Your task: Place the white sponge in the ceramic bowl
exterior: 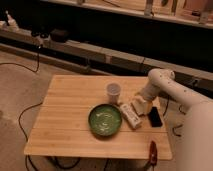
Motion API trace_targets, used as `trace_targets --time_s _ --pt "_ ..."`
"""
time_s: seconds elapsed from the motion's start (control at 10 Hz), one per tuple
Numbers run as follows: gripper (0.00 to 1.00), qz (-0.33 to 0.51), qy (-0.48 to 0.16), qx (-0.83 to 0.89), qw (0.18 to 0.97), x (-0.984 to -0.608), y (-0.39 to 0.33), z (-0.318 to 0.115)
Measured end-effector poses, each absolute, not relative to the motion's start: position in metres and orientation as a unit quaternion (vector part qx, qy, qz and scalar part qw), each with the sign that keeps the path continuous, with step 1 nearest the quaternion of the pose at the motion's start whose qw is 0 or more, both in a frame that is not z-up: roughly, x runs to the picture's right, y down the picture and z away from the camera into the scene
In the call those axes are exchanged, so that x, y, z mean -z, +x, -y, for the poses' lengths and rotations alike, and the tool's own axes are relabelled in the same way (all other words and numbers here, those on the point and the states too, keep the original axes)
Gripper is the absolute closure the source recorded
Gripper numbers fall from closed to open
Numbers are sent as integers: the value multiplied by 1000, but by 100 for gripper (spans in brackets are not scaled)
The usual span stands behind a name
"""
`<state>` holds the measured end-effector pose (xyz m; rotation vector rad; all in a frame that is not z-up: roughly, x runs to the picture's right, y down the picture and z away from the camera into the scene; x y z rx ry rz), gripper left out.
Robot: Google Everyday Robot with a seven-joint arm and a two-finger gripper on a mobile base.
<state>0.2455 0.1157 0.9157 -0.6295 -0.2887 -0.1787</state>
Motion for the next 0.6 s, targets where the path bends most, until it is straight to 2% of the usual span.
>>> trace_targets --time_s 0.1,0.6 --pt "24 141 -310 87 936 -917 245 -120" --pt "73 181 -302 114 929 -912 220 -126"
